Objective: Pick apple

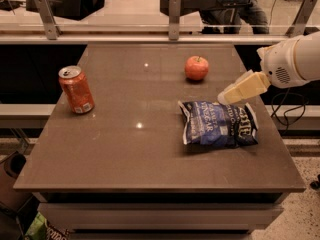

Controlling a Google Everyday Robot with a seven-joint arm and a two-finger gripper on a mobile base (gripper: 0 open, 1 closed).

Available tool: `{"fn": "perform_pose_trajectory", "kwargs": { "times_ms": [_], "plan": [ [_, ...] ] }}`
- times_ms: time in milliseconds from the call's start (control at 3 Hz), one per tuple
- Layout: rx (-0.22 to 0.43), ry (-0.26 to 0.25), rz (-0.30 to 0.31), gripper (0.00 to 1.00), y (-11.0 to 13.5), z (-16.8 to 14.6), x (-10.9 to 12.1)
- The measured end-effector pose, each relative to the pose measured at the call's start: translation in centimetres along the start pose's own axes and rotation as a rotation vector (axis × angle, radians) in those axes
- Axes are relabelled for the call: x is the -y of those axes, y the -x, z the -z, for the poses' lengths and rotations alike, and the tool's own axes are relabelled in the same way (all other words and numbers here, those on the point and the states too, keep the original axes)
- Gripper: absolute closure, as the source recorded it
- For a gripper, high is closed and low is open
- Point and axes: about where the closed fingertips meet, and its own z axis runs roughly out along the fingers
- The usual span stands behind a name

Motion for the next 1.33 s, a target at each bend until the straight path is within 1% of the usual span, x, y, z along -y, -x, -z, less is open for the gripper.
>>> {"fn": "perform_pose_trajectory", "kwargs": {
  "times_ms": [333,667,1000,1333],
  "plan": [
    [0.052,-0.019,-0.031,0.0,0.4,-1.5,0.4],
    [0.147,-0.034,-0.086,0.0,0.9,-4.1,1.3],
    [0.215,-0.022,-0.127,0.0,1.4,-6.9,1.8],
    [0.253,0.003,-0.157,0.0,1.4,-10.0,2.8]
  ]
}}
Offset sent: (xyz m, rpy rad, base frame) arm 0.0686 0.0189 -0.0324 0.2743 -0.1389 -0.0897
